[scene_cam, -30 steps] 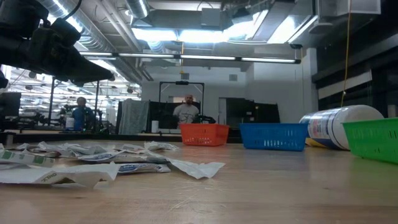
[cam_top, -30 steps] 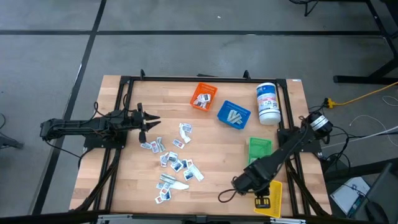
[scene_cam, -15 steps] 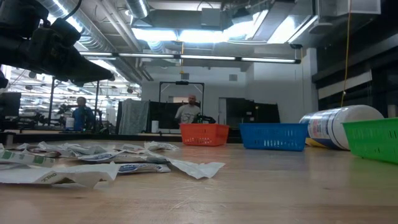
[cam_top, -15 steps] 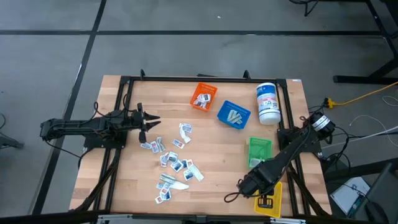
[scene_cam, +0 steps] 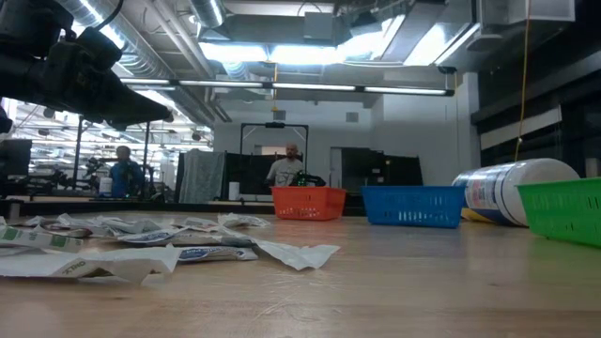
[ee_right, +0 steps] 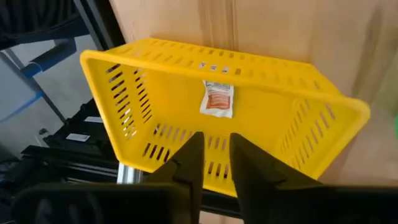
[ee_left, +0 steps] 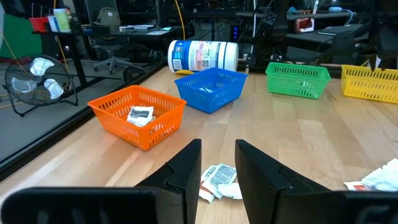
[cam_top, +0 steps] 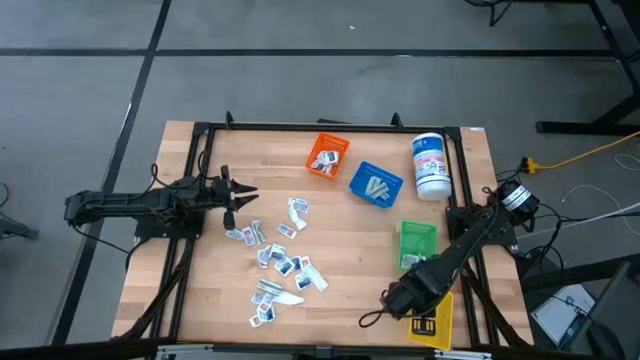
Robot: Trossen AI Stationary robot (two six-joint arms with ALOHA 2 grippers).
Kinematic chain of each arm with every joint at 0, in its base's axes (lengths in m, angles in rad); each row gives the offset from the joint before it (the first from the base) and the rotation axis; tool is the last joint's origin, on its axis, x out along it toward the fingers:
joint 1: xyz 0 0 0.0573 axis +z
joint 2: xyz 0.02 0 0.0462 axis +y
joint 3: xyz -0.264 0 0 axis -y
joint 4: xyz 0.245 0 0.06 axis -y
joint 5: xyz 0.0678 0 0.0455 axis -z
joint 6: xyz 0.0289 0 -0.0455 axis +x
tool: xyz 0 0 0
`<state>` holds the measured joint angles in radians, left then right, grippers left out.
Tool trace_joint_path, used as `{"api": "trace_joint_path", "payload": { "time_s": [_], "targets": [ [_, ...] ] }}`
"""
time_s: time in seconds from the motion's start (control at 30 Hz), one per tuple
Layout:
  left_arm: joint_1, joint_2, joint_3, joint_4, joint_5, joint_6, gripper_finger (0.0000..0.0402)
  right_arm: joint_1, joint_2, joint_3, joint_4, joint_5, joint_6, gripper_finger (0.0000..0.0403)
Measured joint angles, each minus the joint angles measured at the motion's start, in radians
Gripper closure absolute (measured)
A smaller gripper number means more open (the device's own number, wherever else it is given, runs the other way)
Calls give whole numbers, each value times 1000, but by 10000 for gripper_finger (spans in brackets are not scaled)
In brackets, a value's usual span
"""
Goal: Pick & Place First Aid Supplies
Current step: Put the green bandage pack into the blue basket
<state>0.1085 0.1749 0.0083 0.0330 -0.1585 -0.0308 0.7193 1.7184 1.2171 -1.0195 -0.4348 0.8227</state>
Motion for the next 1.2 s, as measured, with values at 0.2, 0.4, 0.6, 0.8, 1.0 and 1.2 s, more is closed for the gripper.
{"api": "trace_joint_path", "payload": {
  "time_s": [0.2,0.4,0.6,0.8,1.0,1.2],
  "targets": [
    [0,0,0,0,0,0,310,-18,0,0,4,34,-23,289],
    [0,0,0,0,0,0,310,-52,0,0,41,52,-62,283],
    [0,0,0,0,0,0,309,-104,0,0,114,52,-157,283],
    [0,0,0,0,0,0,311,-169,0,0,210,137,-317,283],
    [0,0,0,0,0,0,309,-217,0,1,294,423,-532,283],
    [0,0,0,0,0,0,311,-283,0,1,431,593,-680,283]
  ]
}}
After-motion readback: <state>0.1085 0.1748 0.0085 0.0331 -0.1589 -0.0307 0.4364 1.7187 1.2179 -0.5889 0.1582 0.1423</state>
